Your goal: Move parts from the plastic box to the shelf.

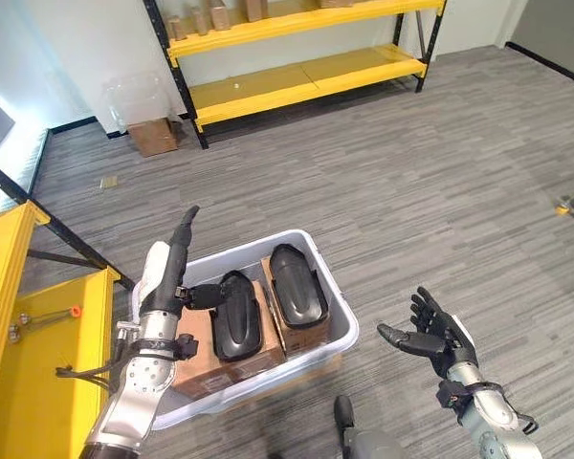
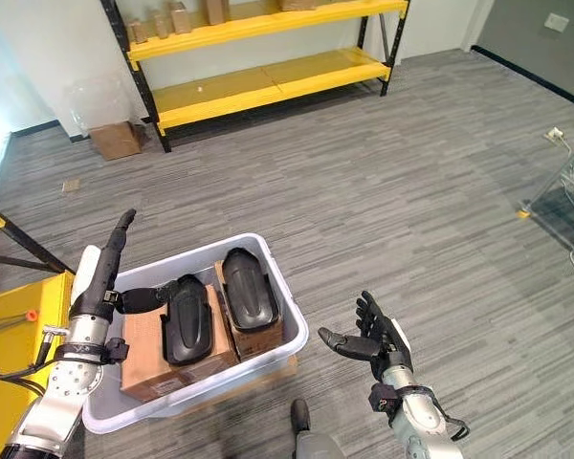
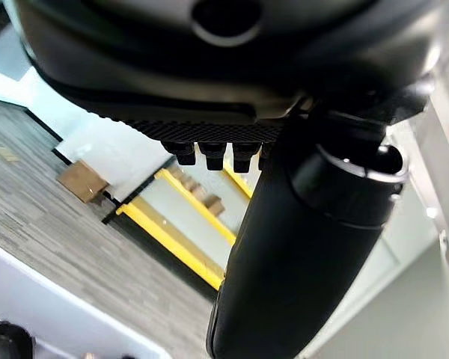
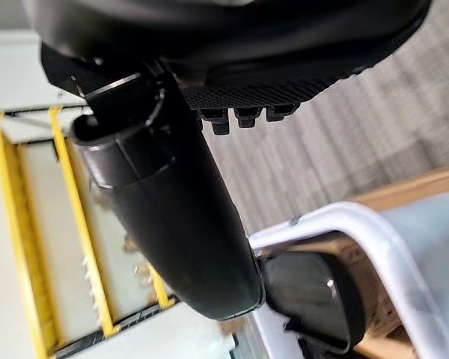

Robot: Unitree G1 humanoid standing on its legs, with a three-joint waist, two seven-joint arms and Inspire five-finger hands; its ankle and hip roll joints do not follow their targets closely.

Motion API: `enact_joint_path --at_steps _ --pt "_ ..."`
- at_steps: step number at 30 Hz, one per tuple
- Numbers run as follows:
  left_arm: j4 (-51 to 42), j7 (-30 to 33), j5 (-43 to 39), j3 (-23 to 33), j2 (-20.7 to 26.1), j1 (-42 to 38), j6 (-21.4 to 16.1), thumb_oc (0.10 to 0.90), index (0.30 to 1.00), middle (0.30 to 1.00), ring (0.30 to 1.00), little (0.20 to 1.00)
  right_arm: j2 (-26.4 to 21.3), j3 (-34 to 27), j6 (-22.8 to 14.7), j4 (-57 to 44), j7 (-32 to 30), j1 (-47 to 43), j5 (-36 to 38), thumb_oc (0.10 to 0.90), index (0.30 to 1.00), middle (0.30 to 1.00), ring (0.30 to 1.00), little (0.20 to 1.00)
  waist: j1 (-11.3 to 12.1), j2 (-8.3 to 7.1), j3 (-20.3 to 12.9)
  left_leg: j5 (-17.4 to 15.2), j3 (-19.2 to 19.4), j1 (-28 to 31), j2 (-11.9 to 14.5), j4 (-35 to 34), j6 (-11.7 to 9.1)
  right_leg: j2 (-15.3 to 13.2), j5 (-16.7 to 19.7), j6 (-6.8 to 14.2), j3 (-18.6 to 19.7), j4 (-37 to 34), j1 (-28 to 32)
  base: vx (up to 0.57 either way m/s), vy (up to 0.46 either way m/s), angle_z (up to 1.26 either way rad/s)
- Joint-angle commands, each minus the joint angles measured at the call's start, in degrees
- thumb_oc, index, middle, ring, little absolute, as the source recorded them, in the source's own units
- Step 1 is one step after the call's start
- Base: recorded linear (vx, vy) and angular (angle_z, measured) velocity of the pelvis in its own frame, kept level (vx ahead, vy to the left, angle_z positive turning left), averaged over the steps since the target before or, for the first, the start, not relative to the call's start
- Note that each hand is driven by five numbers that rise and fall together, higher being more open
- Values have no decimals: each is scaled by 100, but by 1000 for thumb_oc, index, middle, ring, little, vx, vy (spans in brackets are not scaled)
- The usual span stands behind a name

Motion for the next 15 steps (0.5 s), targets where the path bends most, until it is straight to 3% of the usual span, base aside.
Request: enact_joint_path --at_steps 1,7,15 --pt "60 577 1061 -135 732 -765 -323 900 1000 1000 1000 1000 -160 -245 -496 -608 92 -403 -47 900 1000 1000 1000 1000 -178 -198 -153 -62 268 -238 44 5 1 -326 -696 509 252 6 343 -18 27 -12" --pt "211 703 1207 -407 879 -785 -58 900 1000 1000 1000 1000 -206 -229 -620 -569 135 -502 -182 900 1000 1000 1000 1000 -213 -125 42 -26 330 -429 -11 5 34 -304 -641 512 387 6 82 -40 12 -19" --pt "313 663 1130 -633 671 -649 97 900 1000 1000 1000 1000 -184 -182 -917 -552 60 -633 -289 900 1000 1000 1000 1000 -135 -109 339 29 222 -600 -100 49 80 -340 -600 495 371 6 -25 -43 -22 1"
